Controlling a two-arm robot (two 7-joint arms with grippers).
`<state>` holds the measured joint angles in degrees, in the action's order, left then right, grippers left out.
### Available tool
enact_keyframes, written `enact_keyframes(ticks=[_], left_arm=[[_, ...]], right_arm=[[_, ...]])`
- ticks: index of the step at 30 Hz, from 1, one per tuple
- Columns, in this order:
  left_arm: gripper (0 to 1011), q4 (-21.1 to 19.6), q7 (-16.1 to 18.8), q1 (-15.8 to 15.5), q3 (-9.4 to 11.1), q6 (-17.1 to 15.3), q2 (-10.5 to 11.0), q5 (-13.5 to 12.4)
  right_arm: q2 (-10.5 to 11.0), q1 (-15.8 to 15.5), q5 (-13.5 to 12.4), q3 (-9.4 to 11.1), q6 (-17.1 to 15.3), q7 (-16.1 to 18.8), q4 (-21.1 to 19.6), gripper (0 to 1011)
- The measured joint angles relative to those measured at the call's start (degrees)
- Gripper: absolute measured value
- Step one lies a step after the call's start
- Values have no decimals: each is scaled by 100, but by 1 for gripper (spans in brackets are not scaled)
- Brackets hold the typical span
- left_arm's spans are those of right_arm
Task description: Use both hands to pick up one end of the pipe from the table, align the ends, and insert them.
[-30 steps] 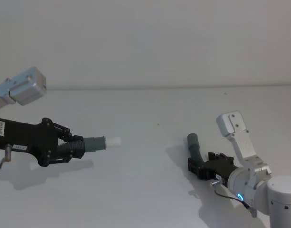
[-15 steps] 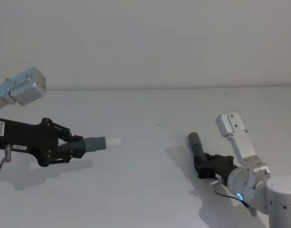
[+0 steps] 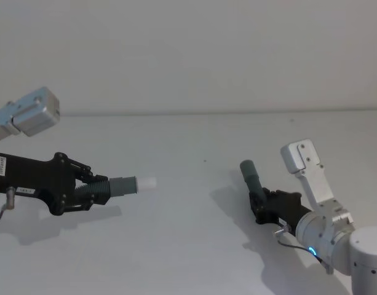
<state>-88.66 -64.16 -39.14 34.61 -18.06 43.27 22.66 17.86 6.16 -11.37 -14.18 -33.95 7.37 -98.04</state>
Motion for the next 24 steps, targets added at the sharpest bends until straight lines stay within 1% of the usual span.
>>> enact_keyframes(ticks=[2, 4, 5, 6, 7, 8, 9, 10, 12, 15, 17, 19, 21, 22, 24], left_arm=[[301, 0, 0, 0, 0, 0, 0, 0], [302, 0, 0, 0, 0, 0, 0, 0], [302, 0, 0, 0, 0, 0, 0, 0], [301, 0, 0, 0, 1, 0, 0, 0], [302, 0, 0, 0, 0, 0, 0, 0], [301, 0, 0, 0, 0, 0, 0, 0], [302, 0, 0, 0, 0, 0, 0, 0], [302, 0, 0, 0, 0, 0, 0, 0], [302, 0, 0, 0, 0, 0, 0, 0], [302, 0, 0, 0, 0, 0, 0, 0], [302, 0, 0, 0, 0, 0, 0, 0], [302, 0, 0, 0, 0, 0, 0, 1], [302, 0, 0, 0, 0, 0, 0, 0], [302, 0, 0, 0, 0, 0, 0, 0], [302, 0, 0, 0, 0, 0, 0, 0]], right_arm=[[28, -3, 12, -2, 121, 57, -6, 236], [96, -11, 39, -8, 378, 176, -17, 236], [96, -11, 39, -8, 378, 176, -17, 236], [138, -13, 54, -12, 506, 237, -23, 235], [150, -13, 60, -13, 565, 269, -24, 235], [196, -14, 77, -19, 726, 333, -26, 235], [196, -14, 77, -19, 726, 333, -26, 235], [245, -15, 95, -23, 865, 410, -27, 235], [287, -15, 110, -27, 1000, 479, -27, 235], [406, -11, 157, -39, 1394, 674, -24, 235], [446, -8, 177, -45, 1556, 750, -19, 235], [546, 8, 213, -57, 1873, 908, 4, 235], [612, 23, 235, -69, 2061, 997, 24, 236], [612, 23, 235, -69, 2061, 997, 24, 235], [714, 51, 267, -90, 2384, 1152, 61, 235]])
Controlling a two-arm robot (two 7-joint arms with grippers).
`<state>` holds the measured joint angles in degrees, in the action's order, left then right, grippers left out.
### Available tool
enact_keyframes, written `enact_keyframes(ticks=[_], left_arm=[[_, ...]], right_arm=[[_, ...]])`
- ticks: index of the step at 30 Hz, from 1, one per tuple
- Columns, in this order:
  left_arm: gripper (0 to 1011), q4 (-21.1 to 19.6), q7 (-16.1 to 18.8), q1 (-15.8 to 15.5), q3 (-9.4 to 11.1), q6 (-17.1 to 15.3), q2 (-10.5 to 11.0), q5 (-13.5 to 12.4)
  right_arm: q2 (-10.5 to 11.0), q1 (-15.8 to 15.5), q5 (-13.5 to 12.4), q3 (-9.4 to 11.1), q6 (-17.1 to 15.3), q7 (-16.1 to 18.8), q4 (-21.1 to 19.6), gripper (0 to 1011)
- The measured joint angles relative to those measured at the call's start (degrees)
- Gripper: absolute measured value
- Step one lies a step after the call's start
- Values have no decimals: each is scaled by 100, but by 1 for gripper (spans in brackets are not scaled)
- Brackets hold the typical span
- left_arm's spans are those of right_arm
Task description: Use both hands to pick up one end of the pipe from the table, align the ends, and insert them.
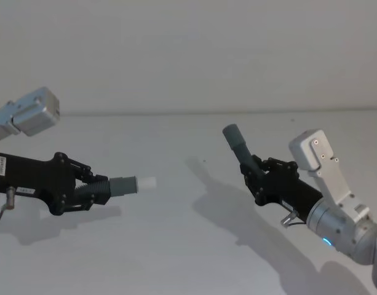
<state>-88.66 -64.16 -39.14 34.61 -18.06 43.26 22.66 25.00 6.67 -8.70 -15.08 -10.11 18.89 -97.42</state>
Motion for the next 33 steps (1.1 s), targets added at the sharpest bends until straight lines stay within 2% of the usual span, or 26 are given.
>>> enact_keyframes(ticks=[10, 15, 18, 22, 26, 31, 32, 33], left_arm=[[302, 0, 0, 0, 0, 0, 0, 0], [302, 0, 0, 0, 0, 0, 0, 0], [302, 0, 0, 0, 0, 0, 0, 0], [302, 0, 0, 0, 0, 0, 0, 0], [302, 0, 0, 0, 0, 0, 0, 0], [302, 0, 0, 0, 0, 0, 0, 0], [302, 0, 0, 0, 0, 0, 0, 0], [302, 0, 0, 0, 0, 0, 0, 0]], right_arm=[[328, 161, 80, -82, 1107, 524, 177, 234], [529, 328, 100, -155, 1824, 893, 346, 234], [605, 407, 100, -189, 2106, 1044, 422, 234], [737, 584, 89, -260, 2605, 1336, 586, 234], [819, 717, 62, -310, 2964, 1556, 708, 234], [964, 1004, -5, -434, 3645, 2001, 960, 233], [964, 1004, -5, -434, 3645, 2001, 960, 233], [996, 1077, -29, -468, 3835, 2128, 1021, 233]])
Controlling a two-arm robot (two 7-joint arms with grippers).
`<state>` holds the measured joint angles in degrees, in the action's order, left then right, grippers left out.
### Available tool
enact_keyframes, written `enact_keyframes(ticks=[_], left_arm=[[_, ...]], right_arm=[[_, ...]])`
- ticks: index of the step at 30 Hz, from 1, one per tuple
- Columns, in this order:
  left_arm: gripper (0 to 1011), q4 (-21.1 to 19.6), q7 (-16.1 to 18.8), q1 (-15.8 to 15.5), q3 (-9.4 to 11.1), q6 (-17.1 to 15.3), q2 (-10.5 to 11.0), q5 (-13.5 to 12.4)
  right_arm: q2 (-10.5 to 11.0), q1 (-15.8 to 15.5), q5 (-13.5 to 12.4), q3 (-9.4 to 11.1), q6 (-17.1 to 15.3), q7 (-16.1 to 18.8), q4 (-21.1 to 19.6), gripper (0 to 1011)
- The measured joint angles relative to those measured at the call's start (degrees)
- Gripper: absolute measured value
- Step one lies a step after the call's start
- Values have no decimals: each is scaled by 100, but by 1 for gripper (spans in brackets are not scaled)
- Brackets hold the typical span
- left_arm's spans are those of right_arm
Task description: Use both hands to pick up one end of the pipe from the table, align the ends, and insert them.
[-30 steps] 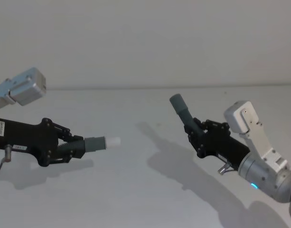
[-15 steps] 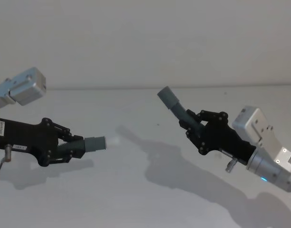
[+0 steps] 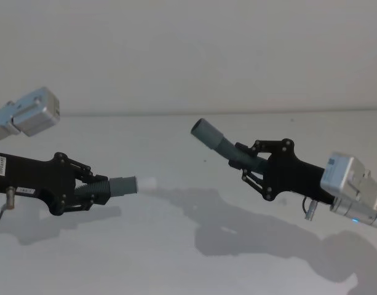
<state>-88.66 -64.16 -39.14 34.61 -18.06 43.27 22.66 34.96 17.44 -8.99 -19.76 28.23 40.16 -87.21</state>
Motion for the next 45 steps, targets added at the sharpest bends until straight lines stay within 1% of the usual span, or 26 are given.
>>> enact_keyframes(ticks=[1, 2, 4, 5, 7, 11, 12, 14, 15, 17, 18, 20, 21, 23, 24, 29, 30, 32, 34, 37, 40, 43, 44, 45], left_arm=[[302, 0, 0, 0, 0, 0, 0, 0], [302, 0, 0, 0, 0, 0, 0, 0], [302, 0, 0, 0, 0, 0, 0, 0], [302, 0, 0, 0, 0, 0, 0, 0], [302, 0, 0, 0, 0, 0, 0, 0], [301, 0, 0, 0, 0, 0, 0, 0], [302, 0, 0, 0, 0, 0, 0, 0], [301, 0, 0, 0, 0, 0, 0, 0], [302, 0, 0, 0, 0, 0, 0, 0], [302, 0, 0, 0, 0, 0, 0, 0], [302, 0, 0, 0, 0, 0, 0, 0], [302, 0, 0, 0, 0, 0, 0, 0], [302, 0, 0, 0, 0, 0, 0, 0], [302, 0, 0, 0, 0, 0, 0, 0], [302, 0, 0, 0, 0, 0, 0, 0], [302, 0, 0, 0, 0, 0, 0, 0], [302, 0, 0, 0, 0, 0, 0, 0], [302, 0, 0, 0, 0, 0, 0, 0], [302, 0, 0, 0, 0, 0, 0, 0], [302, 0, 0, 0, 0, 0, 0, 0], [302, 0, 0, 0, 0, 0, 0, 0], [302, 0, 0, 0, 0, 0, 0, 0], [302, 0, 0, 0, 0, 0, 0, 0], [302, 0, 0, 0, 0, 0, 0, 0]], right_arm=[[34, 91, -21, -42, 154, 113, 75, 234], [34, 91, -21, -42, 154, 113, 75, 234], [94, 256, -82, -120, 498, 362, 211, 234], [94, 256, -82, -120, 498, 362, 211, 233], [145, 419, -149, -217, 809, 601, 357, 233], [196, 600, -239, -316, 1150, 876, 502, 233], [217, 690, -292, -372, 1324, 1021, 576, 233], [240, 788, -338, -439, 1475, 1153, 659, 233], [260, 883, -399, -497, 1651, 1306, 726, 234], [278, 973, -451, -557, 1805, 1443, 799, 234], [296, 1082, -504, -638, 1952, 1579, 881, 233], [309, 1181, -558, -708, 2095, 1714, 950, 233], [323, 1294, -625, -790, 2270, 1878, 1035, 233], [331, 1396, -676, -870, 2412, 2013, 1105, 233], [338, 1500, -728, -946, 2578, 2152, 1171, 233], [326, 1817, -778, -1161, 2988, 2560, 1375, 233], [304, 1907, -758, -1206, 3105, 2659, 1436, 234], [287, 1961, -738, -1231, 3159, 2704, 1474, 234], [210, 2109, -598, -1271, 3346, 2846, 1576, 233], [149, 2183, -488, -1270, 3429, 2904, 1635, 234], [30, 2273, -230, -1198, 3502, 2937, 1726, 233], [-47, 2303, -89, -1141, 3505, 2927, 1762, 233], [-91, 2314, 15, -1090, 3503, 2900, 1787, 233], [-112, 2318, 61, -1069, 3502, 2891, 1795, 233]])
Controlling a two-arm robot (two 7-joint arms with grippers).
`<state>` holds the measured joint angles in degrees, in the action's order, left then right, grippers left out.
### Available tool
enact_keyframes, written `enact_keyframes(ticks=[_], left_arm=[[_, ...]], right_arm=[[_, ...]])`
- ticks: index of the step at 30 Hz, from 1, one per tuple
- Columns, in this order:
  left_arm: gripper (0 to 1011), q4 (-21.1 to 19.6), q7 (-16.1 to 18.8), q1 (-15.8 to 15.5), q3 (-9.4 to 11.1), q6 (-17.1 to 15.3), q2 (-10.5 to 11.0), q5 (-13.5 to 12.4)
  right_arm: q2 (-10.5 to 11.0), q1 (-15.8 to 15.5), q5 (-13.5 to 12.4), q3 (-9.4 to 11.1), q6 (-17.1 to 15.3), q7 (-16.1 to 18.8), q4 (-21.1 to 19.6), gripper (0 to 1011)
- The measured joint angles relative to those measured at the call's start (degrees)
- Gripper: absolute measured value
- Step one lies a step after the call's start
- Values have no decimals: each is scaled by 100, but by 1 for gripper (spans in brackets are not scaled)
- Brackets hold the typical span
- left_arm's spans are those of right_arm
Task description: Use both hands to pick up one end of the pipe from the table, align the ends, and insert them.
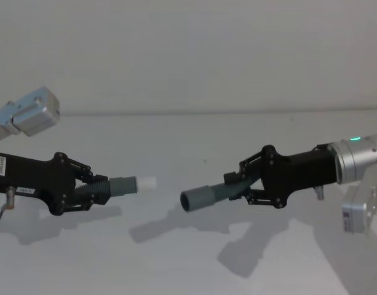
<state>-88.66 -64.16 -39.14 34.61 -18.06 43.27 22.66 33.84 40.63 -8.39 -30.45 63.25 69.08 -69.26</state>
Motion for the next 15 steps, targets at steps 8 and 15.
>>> enact_keyframes(ticks=[8, 15], left_arm=[[302, 0, 0, 0, 0, 0, 0, 0], [302, 0, 0, 0, 0, 0, 0, 0]], right_arm=[[-158, 15, 370, 197, -117, -158, 60, 233], [-219, -8, 548, 313, -235, -283, 70, 233]])
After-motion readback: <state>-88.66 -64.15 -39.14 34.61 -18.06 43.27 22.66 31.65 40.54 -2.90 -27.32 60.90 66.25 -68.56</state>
